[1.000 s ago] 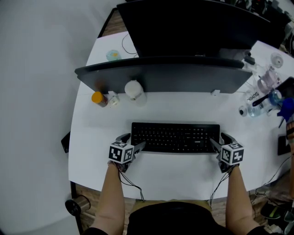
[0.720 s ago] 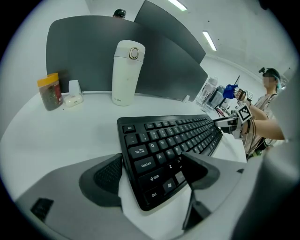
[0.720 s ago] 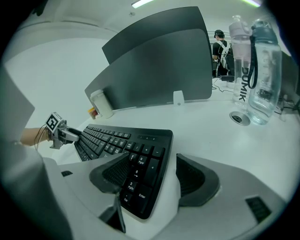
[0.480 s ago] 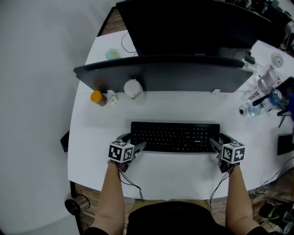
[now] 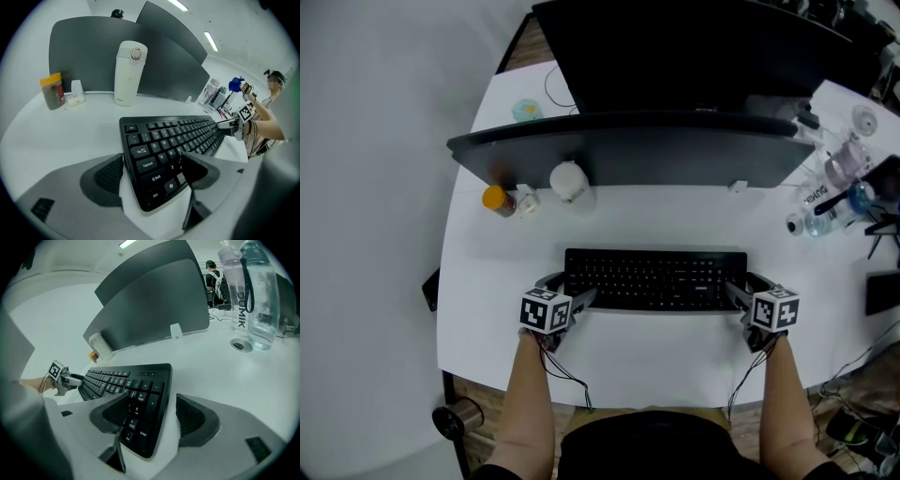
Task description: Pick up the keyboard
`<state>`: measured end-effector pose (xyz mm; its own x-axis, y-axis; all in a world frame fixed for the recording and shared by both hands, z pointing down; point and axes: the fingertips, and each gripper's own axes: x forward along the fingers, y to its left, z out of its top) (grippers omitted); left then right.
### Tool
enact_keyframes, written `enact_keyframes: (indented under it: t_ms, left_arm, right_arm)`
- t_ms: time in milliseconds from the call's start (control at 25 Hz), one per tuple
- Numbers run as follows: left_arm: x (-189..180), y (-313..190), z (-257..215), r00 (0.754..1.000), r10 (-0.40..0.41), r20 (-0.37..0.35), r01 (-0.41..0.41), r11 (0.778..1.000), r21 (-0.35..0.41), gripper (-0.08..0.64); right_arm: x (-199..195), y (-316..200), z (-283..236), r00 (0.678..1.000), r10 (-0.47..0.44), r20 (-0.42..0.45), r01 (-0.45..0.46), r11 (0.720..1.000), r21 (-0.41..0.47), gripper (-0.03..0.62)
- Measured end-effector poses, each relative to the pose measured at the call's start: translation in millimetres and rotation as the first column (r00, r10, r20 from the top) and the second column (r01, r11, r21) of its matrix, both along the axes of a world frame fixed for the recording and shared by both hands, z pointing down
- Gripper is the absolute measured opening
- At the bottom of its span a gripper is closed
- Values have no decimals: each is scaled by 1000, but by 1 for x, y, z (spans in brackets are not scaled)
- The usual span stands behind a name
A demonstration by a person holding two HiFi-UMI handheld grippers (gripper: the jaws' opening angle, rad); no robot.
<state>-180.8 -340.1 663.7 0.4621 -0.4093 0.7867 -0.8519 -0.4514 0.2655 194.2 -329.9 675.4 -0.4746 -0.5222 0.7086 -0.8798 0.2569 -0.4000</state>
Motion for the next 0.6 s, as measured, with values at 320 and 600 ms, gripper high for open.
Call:
enact_keyframes:
  t_ms: [320,600]
  left_arm:
    - [-1,-2,-1,999,-43,-17,43,999,-9,359]
    - [-1,-2,-1,997,-73,12,73,997,-12,350]
  right_arm:
    - [-7,2,-2,999,-14,45,15,999,-40,281]
    - [-6,0,1,1000,11,15,-10,999,-45,281]
